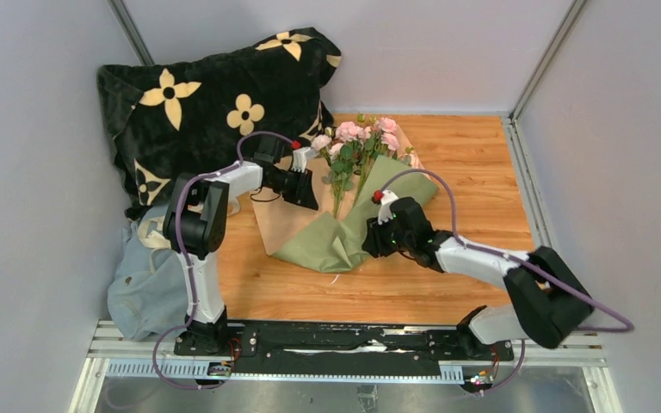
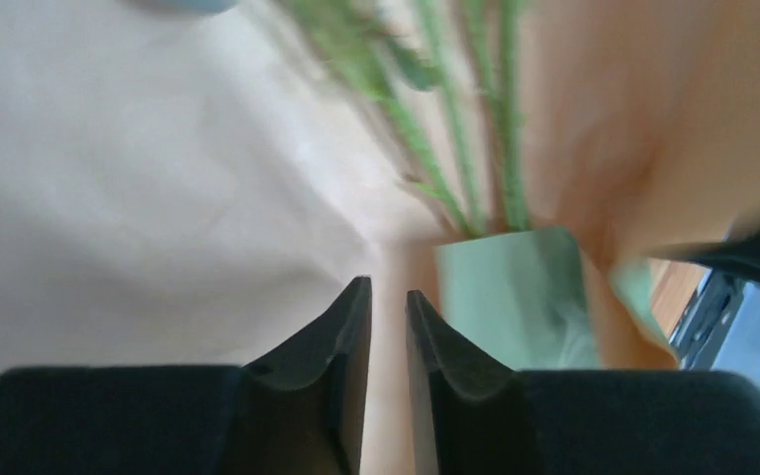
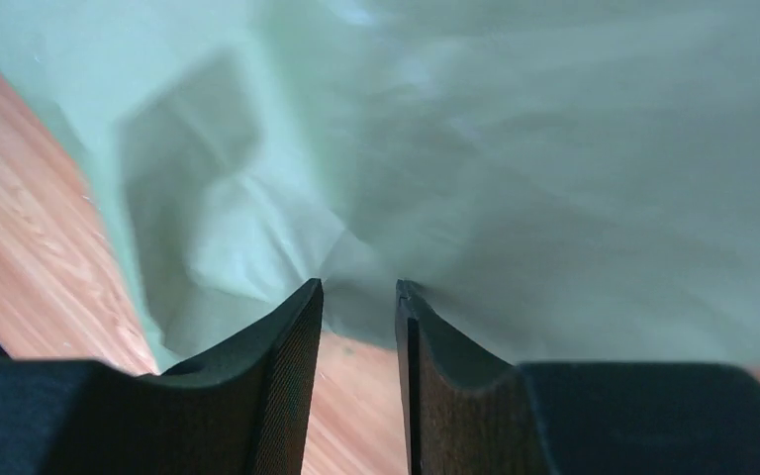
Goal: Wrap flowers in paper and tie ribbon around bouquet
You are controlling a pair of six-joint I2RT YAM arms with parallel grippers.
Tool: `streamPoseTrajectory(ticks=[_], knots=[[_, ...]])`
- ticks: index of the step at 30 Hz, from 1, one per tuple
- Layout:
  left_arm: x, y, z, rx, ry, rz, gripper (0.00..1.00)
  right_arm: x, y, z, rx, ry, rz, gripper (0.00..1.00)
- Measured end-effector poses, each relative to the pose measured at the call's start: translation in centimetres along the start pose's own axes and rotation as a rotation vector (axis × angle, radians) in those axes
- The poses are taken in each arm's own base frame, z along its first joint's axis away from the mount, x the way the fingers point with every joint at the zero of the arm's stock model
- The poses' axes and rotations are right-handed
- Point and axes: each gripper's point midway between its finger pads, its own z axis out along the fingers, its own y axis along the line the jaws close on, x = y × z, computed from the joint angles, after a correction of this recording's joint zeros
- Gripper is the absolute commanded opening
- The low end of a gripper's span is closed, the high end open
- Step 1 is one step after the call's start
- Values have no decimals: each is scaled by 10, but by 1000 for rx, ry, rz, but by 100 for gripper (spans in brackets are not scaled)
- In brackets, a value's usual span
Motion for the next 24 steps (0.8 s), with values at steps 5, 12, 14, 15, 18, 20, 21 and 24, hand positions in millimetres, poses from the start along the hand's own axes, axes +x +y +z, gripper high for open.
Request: streamPoseTrajectory(ticks=[5,12,14,15,18,20,21,24], knots=[[-25,-55,-25,88,-68,149,69,-28,25,26,-131,-10,-18,38],[-41,-87,-33,188,-119,186,85,-48,39,45,-208,-52,-43,36],[-32,-85,-18,206,-71,155,77,-43,38,47,-206,-38,-42,34],[-27,-86,-10,213,-46,148,72,-43,37,47,-206,-38,-43,32],[-5,-97,12,240,46,149,64,-40,36,43,-201,-43,-45,30],[7,-107,18,256,91,155,64,-35,35,37,-196,-45,-44,29],[11,-111,20,261,107,162,64,-35,35,35,-194,-48,-44,28],[19,-115,21,262,131,174,64,-34,33,30,-179,-59,-38,28]])
